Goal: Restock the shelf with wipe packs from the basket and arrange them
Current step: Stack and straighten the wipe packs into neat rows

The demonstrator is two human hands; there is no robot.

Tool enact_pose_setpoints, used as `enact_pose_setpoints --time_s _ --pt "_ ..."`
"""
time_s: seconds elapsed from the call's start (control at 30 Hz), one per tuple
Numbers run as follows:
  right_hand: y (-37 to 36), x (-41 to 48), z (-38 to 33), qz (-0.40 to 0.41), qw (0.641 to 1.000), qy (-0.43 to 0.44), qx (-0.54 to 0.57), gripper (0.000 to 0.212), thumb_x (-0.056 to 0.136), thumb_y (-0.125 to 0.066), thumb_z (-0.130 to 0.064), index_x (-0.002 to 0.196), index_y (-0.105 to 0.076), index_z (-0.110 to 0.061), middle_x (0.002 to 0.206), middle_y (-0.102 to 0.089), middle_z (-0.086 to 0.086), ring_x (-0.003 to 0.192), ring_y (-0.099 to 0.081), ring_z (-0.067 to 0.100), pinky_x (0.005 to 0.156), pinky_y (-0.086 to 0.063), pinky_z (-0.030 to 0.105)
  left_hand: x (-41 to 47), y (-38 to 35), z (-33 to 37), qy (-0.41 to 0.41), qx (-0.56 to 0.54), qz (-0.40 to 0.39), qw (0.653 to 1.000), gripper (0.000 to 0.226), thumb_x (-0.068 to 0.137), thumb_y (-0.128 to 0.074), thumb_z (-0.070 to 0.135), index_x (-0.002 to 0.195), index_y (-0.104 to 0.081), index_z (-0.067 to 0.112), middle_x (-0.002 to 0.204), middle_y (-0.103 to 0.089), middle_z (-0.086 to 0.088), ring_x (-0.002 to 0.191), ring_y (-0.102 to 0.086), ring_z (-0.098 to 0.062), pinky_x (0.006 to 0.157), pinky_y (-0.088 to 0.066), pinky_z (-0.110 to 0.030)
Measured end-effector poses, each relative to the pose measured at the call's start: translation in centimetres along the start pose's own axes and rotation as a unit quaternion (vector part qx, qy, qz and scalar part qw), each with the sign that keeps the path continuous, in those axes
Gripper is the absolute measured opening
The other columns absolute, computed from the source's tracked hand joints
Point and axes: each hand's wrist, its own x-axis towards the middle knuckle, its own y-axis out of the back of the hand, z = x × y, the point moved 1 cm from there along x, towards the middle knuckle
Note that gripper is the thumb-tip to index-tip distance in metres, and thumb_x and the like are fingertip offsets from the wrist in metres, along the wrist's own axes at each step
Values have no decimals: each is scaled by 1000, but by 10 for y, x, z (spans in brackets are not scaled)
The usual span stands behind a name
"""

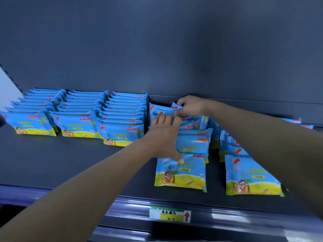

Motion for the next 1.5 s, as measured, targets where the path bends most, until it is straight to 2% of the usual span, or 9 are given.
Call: enact_pose_setpoints --time_s 0.07,0.3,0.47,0.53,0.67,0.87,1.07,1.23,1.5 --pt "3 -4 -3 10 1000 14 9 27 76 -70 -22 96 -62 -8 68 -54 -3 65 -48 16 58 -38 28 1 2 0 -12 13 6 1000 104 51 -75 65 128 -29 13 128 -33 -3 125 -26 -24 114 -7 -38" --pt "16 -12 1 79 996 40 -27 30 77 -69 -27 105 -58 -26 93 -60 -8 91 -54 16 96 -40 41 21 2 -5 -39 108 61 992 82 67 -70 48 128 -30 12 119 -37 -4 112 -37 -24 107 -20 -36" --pt "9 -9 0 58 996 47 -48 42 92 -56 -20 134 -50 -21 135 -54 3 123 -49 22 105 -39 39 31 -5 -14 -24 129 71 989 77 72 -66 44 131 -29 12 120 -37 -7 112 -37 -27 106 -23 -39" --pt "10 -13 2 95 994 50 -23 38 95 -51 -18 132 -52 -15 134 -54 6 123 -50 23 105 -39 35 33 -4 -18 -15 114 75 990 86 66 -71 51 132 -30 14 121 -36 -6 114 -35 -26 107 -19 -39" --pt "22 -25 12 129 991 34 -12 23 96 -43 -17 95 -62 -5 98 -64 13 95 -57 28 84 -43 31 38 0 -33 63 87 58 993 107 56 -69 70 137 -24 15 140 -27 -11 132 -24 -30 115 -5 -45" --pt "25 -31 25 90 992 -84 -36 51 99 -42 -34 138 -38 -1 142 -41 17 128 -42 30 102 -35 32 53 12 -40 161 85 -82 980 136 51 -67 77 147 10 18 154 4 -22 141 -6 -41 115 -2 -48" --pt "17 -25 28 88 986 -124 65 48 98 -44 -23 140 -33 -2 142 -41 14 126 -43 27 99 -37 30 62 20 -40 175 42 -155 971 141 51 -75 69 145 20 25 153 16 -22 140 3 -46 116 0 -49" --pt "11 -20 28 120 975 -127 134 33 93 -42 -6 124 -49 -1 125 -54 15 104 -54 26 84 -46 33 65 20 -41 164 -10 -137 977 140 49 -81 60 146 14 24 151 -6 -18 139 5 -45 115 -2 -46" --pt "17 -24 31 125 959 -144 209 40 94 -37 1 133 -46 0 137 -48 18 125 -46 32 103 -40 38 68 13 -39 131 39 -80 987 134 45 -75 71 145 -8 14 145 -20 -10 138 -6 -39 114 -4 -48"
